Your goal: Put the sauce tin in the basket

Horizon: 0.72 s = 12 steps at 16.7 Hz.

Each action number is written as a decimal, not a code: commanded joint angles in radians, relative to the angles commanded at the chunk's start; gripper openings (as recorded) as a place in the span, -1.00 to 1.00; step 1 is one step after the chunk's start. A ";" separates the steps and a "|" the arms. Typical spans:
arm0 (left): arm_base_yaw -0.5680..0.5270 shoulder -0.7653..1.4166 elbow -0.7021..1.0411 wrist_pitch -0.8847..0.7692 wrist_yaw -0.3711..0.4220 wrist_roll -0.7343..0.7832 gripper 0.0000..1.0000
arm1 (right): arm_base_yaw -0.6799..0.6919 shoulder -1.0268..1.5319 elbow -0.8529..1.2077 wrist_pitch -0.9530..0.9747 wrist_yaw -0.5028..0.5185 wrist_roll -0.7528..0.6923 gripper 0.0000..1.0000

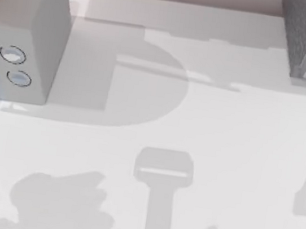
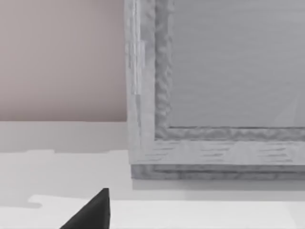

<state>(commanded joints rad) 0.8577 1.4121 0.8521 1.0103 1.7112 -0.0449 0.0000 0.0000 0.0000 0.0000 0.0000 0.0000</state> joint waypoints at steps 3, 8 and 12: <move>-0.020 0.086 0.116 -0.015 0.003 -0.077 -1.00 | 0.000 0.000 0.000 0.000 0.000 0.000 1.00; -0.080 0.269 0.424 -0.069 -0.012 -0.231 -1.00 | 0.000 0.000 0.000 0.000 0.000 0.000 1.00; -0.131 0.384 0.590 -0.107 -0.011 -0.344 -1.00 | 0.000 0.000 0.000 0.000 0.000 0.000 1.00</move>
<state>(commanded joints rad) 0.7266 1.7957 1.4424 0.9028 1.7001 -0.3885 0.0000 0.0000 0.0000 0.0000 0.0000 0.0000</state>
